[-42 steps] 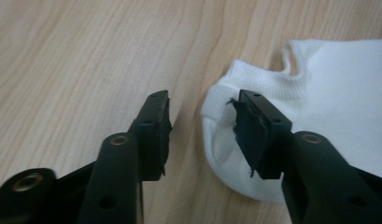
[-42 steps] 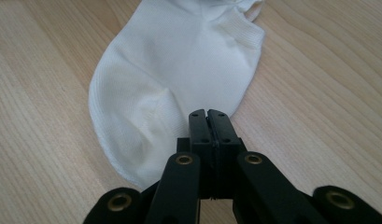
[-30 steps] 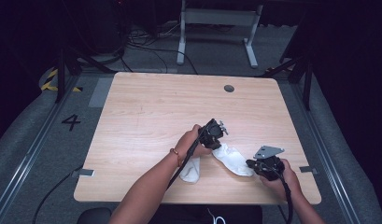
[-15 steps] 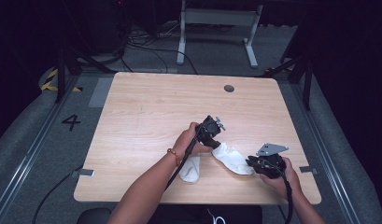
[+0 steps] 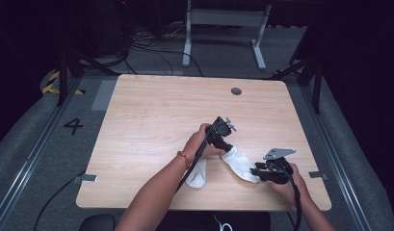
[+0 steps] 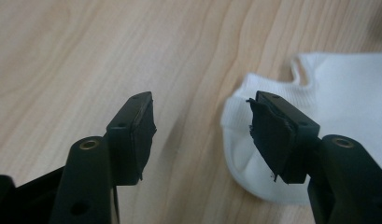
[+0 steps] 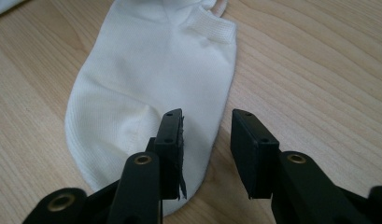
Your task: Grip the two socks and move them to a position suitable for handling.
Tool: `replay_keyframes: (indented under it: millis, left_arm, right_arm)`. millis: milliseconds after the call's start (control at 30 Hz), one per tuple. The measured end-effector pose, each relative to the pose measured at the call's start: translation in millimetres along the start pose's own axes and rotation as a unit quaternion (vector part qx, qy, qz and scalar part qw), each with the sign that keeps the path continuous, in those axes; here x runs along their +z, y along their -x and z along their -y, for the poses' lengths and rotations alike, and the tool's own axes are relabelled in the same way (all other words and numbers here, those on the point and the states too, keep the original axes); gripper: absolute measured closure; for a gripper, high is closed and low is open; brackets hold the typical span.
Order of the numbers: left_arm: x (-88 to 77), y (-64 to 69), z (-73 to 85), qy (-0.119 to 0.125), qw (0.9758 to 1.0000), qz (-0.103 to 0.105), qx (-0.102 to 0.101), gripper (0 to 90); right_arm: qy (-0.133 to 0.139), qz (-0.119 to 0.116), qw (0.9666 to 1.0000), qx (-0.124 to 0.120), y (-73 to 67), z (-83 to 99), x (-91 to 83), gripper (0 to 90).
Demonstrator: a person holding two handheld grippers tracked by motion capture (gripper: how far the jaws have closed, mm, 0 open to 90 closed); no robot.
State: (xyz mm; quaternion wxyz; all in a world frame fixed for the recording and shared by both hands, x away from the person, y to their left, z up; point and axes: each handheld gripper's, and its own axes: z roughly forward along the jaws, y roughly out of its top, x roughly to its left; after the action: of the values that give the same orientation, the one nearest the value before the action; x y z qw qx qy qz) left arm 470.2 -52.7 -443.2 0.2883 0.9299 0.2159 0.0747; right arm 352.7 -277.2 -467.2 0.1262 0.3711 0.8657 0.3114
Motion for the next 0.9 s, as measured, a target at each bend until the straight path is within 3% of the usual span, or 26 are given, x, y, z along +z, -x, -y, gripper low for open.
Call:
replay_keyframes:
  millis: [133,300,567,700,900]
  left_arm:
    - [7.9,3.5,-4.9,-0.019,0.9996,-0.003,0.021,37.6]
    - [18.7,9.2,-4.3,-0.041,0.9980,0.023,0.042,48.8]
    - [15.0,9.1,2.8,-0.040,0.9956,0.070,0.047,66.0]
    - [12.4,11.7,6.8,-0.039,0.9942,0.084,0.054,73.8]
    - [9.5,14.7,9.0,-0.043,0.9937,0.080,0.066,85.1]
  right_arm:
    - [0.000,-0.001,1.0000,-0.008,-0.3,-0.8,0.3,65.3]
    - [0.000,-0.001,0.9999,-0.011,0.8,0.2,-0.3,65.3]
    - [-0.002,0.000,1.0000,-0.007,3.3,1.7,-1.7,65.0]
    - [-0.002,-0.005,1.0000,0.002,5.4,2.1,-1.8,65.9]
    - [-0.004,-0.020,0.9996,0.020,8.1,1.0,-1.7,82.0]
